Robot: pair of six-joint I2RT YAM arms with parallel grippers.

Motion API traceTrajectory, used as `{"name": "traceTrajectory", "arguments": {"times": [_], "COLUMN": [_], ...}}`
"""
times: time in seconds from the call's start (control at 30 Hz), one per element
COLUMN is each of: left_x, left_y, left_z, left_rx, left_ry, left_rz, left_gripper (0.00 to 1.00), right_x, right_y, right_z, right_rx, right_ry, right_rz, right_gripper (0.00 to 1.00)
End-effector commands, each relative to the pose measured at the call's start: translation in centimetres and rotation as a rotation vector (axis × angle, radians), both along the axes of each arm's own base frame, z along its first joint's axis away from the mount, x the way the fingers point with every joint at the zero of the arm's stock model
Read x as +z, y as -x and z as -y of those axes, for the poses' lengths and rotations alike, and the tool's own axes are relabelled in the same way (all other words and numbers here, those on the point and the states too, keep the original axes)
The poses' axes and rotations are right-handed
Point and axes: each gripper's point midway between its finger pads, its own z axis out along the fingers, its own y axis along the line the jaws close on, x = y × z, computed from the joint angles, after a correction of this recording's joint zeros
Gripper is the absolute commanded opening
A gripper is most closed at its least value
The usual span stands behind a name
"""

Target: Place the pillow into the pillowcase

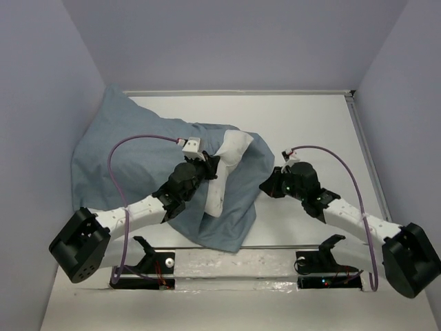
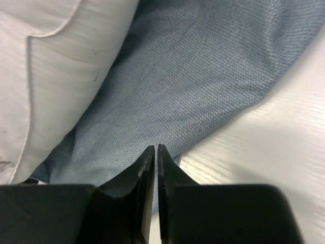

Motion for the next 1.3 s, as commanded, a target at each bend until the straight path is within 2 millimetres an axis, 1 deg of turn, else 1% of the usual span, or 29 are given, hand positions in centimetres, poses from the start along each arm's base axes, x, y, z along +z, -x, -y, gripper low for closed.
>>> {"name": "traceTrajectory", "arguments": {"times": [0.0,0.03,0.07,0.1,0.13,0.17,0.2,0.23,0.3,0.33,0.4,0.47,0.57,0.6,0.67,0.73,0.77,0.83,0.87,0.9,0.93,0.97,1.0,1.07,1.1,1.17,1.2,1.23,1.27], "left_x": [3.4,4.5,5.4,6.3,7.5,8.3,9.8,10.4,11.5,12.0,12.6,12.8,13.5,13.4,13.4,13.5,13.5,13.4,13.3,13.1,13.0,12.9,12.8,12.6,12.4,12.1,12.0,12.0,11.9], "left_y": [0.7,1.4,1.7,2.0,2.9,3.2,4.1,4.7,5.2,5.9,6.1,6.4,6.6,6.5,6.7,6.8,6.8,6.9,6.9,6.8,6.8,6.6,6.6,6.4,6.3,5.8,5.4,4.8,4.3], "left_z": [0.5,0.9,1.1,1.4,1.8,1.8,1.9,2.1,1.6,1.7,1.6,1.7,2.0,2.0,2.2,2.0,1.9,1.8,1.8,1.8,1.7,1.6,1.6,1.5,1.5,1.3,1.1,0.7,0.5], "left_rx": [-0.048,-0.091,-0.116,-0.138,-0.188,-0.211,-0.252,-0.292,-0.321,-0.359,-0.379,-0.404,-0.427,-0.429,-0.439,-0.439,-0.437,-0.432,-0.429,-0.424,-0.42,-0.407,-0.406,-0.396,-0.391,-0.365,-0.343,-0.304,-0.278], "left_ry": [0.174,0.21,0.242,0.284,0.316,0.341,0.398,0.423,0.48,0.513,0.539,0.563,0.586,0.585,0.595,0.601,0.602,0.598,0.595,0.59,0.584,0.579,0.579,0.568,0.561,0.535,0.515,0.502,0.462], "left_rz": [0.048,0.059,0.067,0.064,0.077,0.084,0.097,0.098,0.113,0.102,0.103,0.093,0.097,0.094,0.088,0.091,0.091,0.092,0.089,0.085,0.089,0.09,0.089,0.09,0.085,0.096,0.093,0.101,0.121], "left_gripper": [0.0,0.0,0.0,0.0,0.0,0.0,0.0,0.0,0.0,0.0,0.0,0.0,0.0,0.0,0.0,0.0,0.0,0.0,0.0,0.0,0.0,0.0,0.0,0.0,0.0,0.0,0.0,0.0,0.0], "right_x": [1.2,1.2,1.1,0.8,0.1,-0.4,-0.6,-0.7,-1.5,-1.9,-3.0,-3.4,-3.2,-3.3,-4.5,-5.1,-5.5,-5.5,-5.6,-5.6,-5.6,-5.6,-5.8,-5.1,-4.4,-3.8,-4.7,-2.9,-2.5], "right_y": [-1.4,-2.2,-2.5,-2.5,-1.4,-1.3,-0.2,0.3,1.3,1.7,2.7,4.2,5.9,5.7,5.2,4.6,4.4,4.2,4.6,4.6,4.9,4.9,4.8,4.5,4.7,4.4,4.9,4.5,4.5], "right_z": [-3.4,-4.8,-5.7,-6.7,-8.2,-9.3,-10.6,-11.2,-11.8,-12.0,-12.3,-13.1,-14.7,-14.8,-14.9,-14.9,-14.9,-15.2,-15.4,-15.5,-15.6,-15.5,-15.2,-14.8,-14.3,-13.1,-11.7,-10.7,-9.8], "right_rx": [0.076,0.092,0.101,0.121,0.174,0.192,0.229,0.246,0.276,0.288,0.318,0.38,0.465,0.459,0.428,0.405,0.4,0.393,0.408,0.407,0.411,0.394,0.381,0.344,0.336,0.261,0.238,0.178,0.144], "right_ry": [-0.088,-0.105,-0.1,-0.085,-0.044,-0.023,-0.004,0.005,0.028,0.038,0.045,0.04,0.03,0.036,0.083,0.103,0.112,0.109,0.111,0.113,0.117,0.124,0.132,0.121,0.107,0.1,0.125,0.093,0.089], "right_rz": [0.034,0.043,0.045,0.036,0.033,0.031,0.051,0.06,0.062,0.059,0.051,0.04,0.056,0.057,0.047,0.052,0.046,0.046,0.045,0.042,0.042,0.045,0.043,0.057,0.063,0.077,0.058,0.087,0.093], "right_gripper": [0.17,0.22,0.31,0.34,0.37,0.43,0.48,0.52,0.58,0.59,0.62,0.62,0.62,0.61,0.61,0.58,0.51,0.44,0.38,0.27,0.2,0.05,0.0,0.0,0.0,0.0,0.0,0.0,0.0]}}
